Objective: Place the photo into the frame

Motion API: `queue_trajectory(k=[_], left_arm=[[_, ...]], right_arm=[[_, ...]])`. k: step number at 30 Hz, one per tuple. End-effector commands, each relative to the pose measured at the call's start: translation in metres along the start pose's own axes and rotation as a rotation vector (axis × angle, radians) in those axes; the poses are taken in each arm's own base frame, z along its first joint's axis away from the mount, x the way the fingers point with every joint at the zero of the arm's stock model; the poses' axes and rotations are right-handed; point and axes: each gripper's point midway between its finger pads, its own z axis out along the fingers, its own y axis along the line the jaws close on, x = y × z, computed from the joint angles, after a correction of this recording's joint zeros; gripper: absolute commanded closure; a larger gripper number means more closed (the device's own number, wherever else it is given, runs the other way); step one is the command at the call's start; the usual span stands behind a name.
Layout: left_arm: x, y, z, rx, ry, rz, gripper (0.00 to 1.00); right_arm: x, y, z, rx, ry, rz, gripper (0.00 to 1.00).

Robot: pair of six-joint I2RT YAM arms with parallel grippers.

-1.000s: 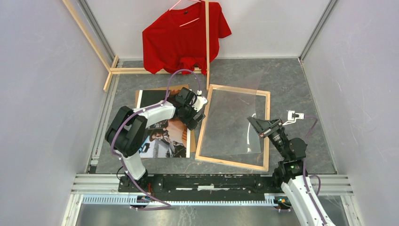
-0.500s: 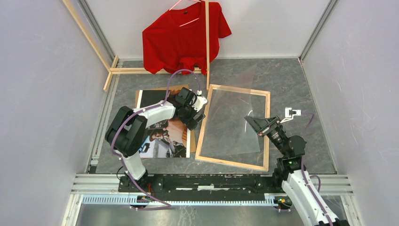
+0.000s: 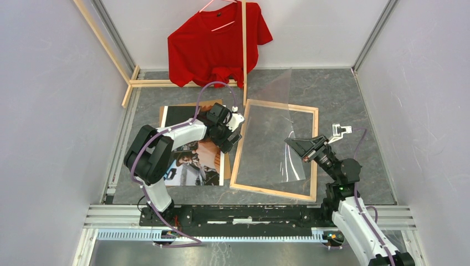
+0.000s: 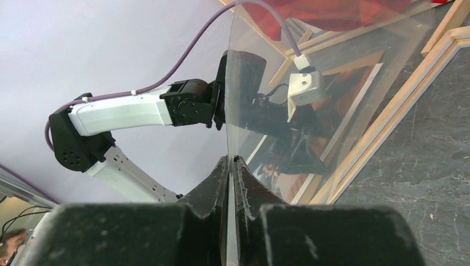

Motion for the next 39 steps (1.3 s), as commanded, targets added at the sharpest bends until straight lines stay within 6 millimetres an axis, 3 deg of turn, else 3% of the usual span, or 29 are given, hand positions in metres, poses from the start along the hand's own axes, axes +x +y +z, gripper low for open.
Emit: queue_trajectory(k=[1, 4, 6, 9, 12, 19, 23, 28, 33, 39], left_arm=[[-0.001, 0.002, 0.000, -0.011, -0.005, 0.022, 0.00], [-0.002, 0.002, -0.001, -0.014, -0.006, 0.024, 0.00], [-0.001, 0.002, -0.002, -0.015, -0.007, 0.027, 0.00], [-0.002, 0.002, -0.003, -0.015, -0.009, 0.027, 0.00], [-0.003, 0.002, -0.003, -0.013, -0.011, 0.027, 0.00], [-0.002, 0.001, -0.003, -0.007, -0.013, 0.026, 0.00], [0.000, 0.000, -0.002, -0.006, -0.009, 0.026, 0.00], [0.000, 0.000, -0.003, -0.008, -0.012, 0.031, 0.00], [0.000, 0.000, -0.004, -0.009, -0.014, 0.036, 0.00], [0.003, -0.001, -0.004, -0.006, -0.013, 0.036, 0.00]], right_arm=[[0.001, -0.002, 0.001, 0.035, 0.029, -0.018, 0.86], [0.003, -0.033, -0.005, 0.190, 0.018, -0.018, 0.77], [0.002, -0.045, -0.009, 0.258, 0.012, -0.046, 0.62], [-0.001, -0.047, -0.009, 0.293, 0.036, -0.110, 0.32], [0.000, -0.047, -0.001, 0.297, 0.122, -0.147, 0.16], [0.006, -0.076, 0.007, 0.414, 0.338, -0.195, 0.07], [0.008, -0.094, -0.008, 0.529, 0.423, -0.195, 0.03], [-0.005, -0.104, -0.024, 0.598, 0.421, -0.204, 0.03], [-0.025, -0.108, -0.028, 0.628, 0.405, -0.220, 0.03], [-0.019, -0.122, -0.031, 0.641, 0.417, -0.175, 0.04]])
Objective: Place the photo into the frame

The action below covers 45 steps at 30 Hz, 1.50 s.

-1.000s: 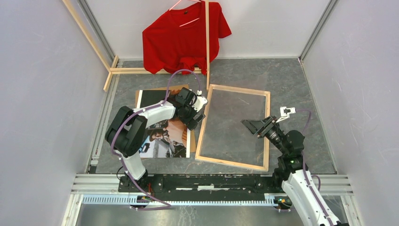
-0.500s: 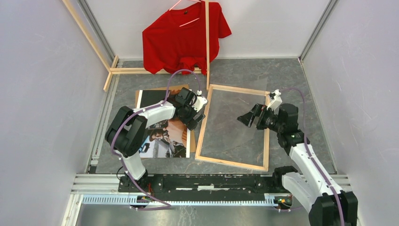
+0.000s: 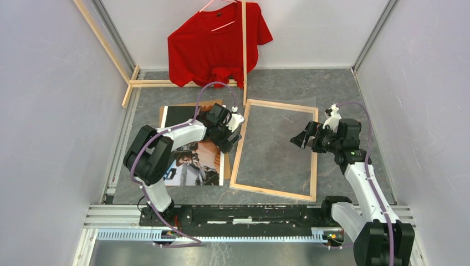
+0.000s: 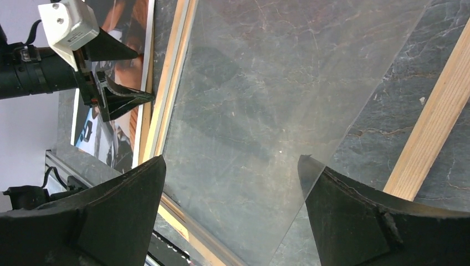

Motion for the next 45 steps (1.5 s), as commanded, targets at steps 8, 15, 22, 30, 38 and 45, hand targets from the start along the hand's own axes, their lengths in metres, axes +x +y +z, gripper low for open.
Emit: queue_trajectory(k=[8, 15, 22, 30, 38, 45], left_arm=[[0.001, 0.000, -0.005, -0.004, -0.007, 0.037, 0.00], [0.002, 0.000, -0.003, -0.003, -0.003, 0.041, 0.00], [0.002, 0.000, 0.000, 0.001, 0.001, 0.039, 0.00], [0.003, -0.001, 0.001, 0.004, 0.004, 0.039, 0.00], [0.004, -0.002, 0.000, 0.007, 0.004, 0.038, 0.00], [0.003, -0.002, 0.000, 0.009, 0.002, 0.039, 0.00]], right_arm=[[-0.021, -0.018, 0.008, 0.045, -0.024, -0.035, 0.09], [-0.028, -0.018, 0.012, 0.031, -0.042, -0.033, 0.13], [-0.039, -0.037, 0.010, 0.100, -0.054, -0.046, 0.14], [-0.037, -0.026, 0.011, 0.031, -0.068, -0.016, 0.47], [-0.051, -0.005, 0.000, -0.024, -0.108, -0.015, 0.76], [-0.046, 0.014, -0.005, -0.111, -0.101, 0.023, 0.84]])
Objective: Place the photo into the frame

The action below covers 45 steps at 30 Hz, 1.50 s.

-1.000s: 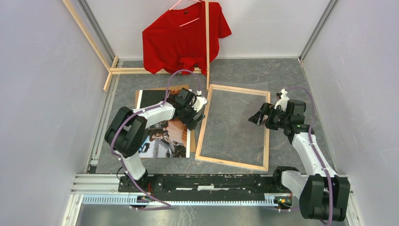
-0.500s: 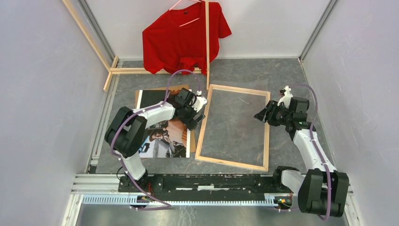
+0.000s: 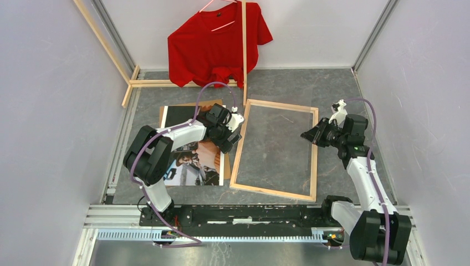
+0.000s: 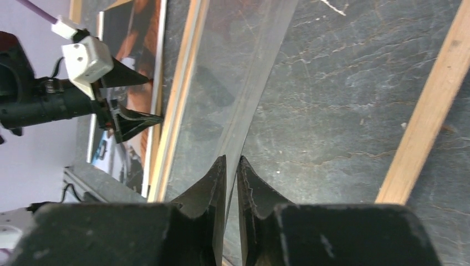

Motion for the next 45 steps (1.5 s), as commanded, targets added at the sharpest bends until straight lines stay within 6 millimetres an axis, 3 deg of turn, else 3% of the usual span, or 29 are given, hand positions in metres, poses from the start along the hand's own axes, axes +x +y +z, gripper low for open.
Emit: queue_trajectory(k=[1, 10, 14, 28, 37, 41, 45], left_arm=[[0.003, -0.002, 0.001, 0.012, 0.006, 0.037, 0.00], [0.002, -0.005, 0.000, 0.025, -0.002, 0.028, 0.00], [-0.002, -0.005, -0.001, 0.033, -0.008, 0.022, 0.00], [-0.004, -0.002, -0.001, 0.055, -0.013, -0.015, 0.00], [-0.011, 0.024, -0.008, 0.054, -0.045, -0.094, 0.00], [-0.010, 0.029, -0.010, 0.043, -0.048, -0.102, 0.00], [-0.009, 0.030, -0.010, 0.039, -0.048, -0.103, 0.00]], right_arm=[[-0.019, 0.032, -0.008, -0.131, -0.057, -0.002, 0.84], [-0.044, 0.082, -0.025, -0.340, -0.132, 0.080, 0.87], [-0.048, 0.093, -0.032, -0.380, -0.146, 0.096, 0.89], [-0.054, 0.122, -0.051, -0.494, -0.192, 0.150, 0.95], [-0.067, 0.150, -0.069, -0.585, -0.268, 0.180, 0.97], [-0.065, 0.150, -0.070, -0.593, -0.289, 0.155, 0.97], [-0.052, 0.144, -0.066, -0.608, -0.284, 0.066, 0.97]])
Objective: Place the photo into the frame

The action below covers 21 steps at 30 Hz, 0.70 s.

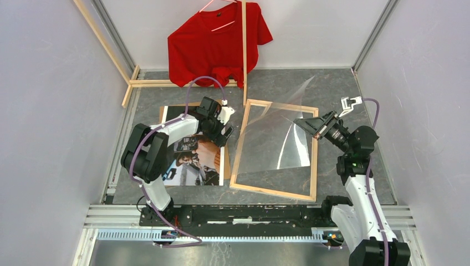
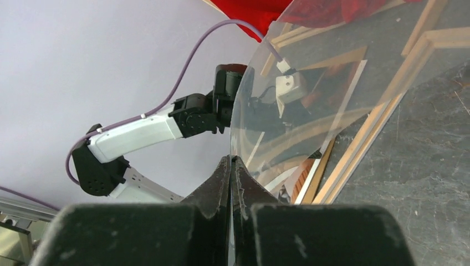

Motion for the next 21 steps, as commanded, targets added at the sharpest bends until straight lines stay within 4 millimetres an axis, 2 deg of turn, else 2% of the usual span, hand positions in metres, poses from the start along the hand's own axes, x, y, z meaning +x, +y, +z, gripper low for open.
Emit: queue_trajectory(k=[1, 4, 7, 14, 17, 19, 21], left_arm=[[-0.011, -0.003, -0.002, 0.017, -0.028, 0.004, 0.00], [-0.009, -0.002, -0.002, 0.011, -0.025, 0.007, 0.00], [-0.007, -0.002, 0.000, 0.011, -0.020, 0.004, 0.00], [-0.005, -0.003, 0.000, 0.012, -0.016, 0.004, 0.00], [-0.005, -0.005, 0.002, 0.021, -0.015, 0.003, 0.00], [-0.005, -0.006, 0.002, 0.025, -0.014, 0.002, 0.00], [-0.004, -0.006, 0.003, 0.028, -0.012, 0.002, 0.00]], right_arm=[[0.008, 0.001, -0.003, -0.049, 0.014, -0.137, 0.98], [0.024, -0.016, -0.009, -0.028, 0.063, -0.193, 0.99], [0.042, -0.036, -0.014, 0.012, 0.120, -0.179, 0.99], [0.055, -0.070, -0.022, 0.151, 0.176, -0.212, 1.00], [0.050, -0.070, -0.022, 0.167, 0.165, -0.236, 0.97], [0.048, -0.068, -0.021, 0.166, 0.163, -0.248, 0.87], [0.044, -0.068, -0.020, 0.175, 0.162, -0.251, 0.62]])
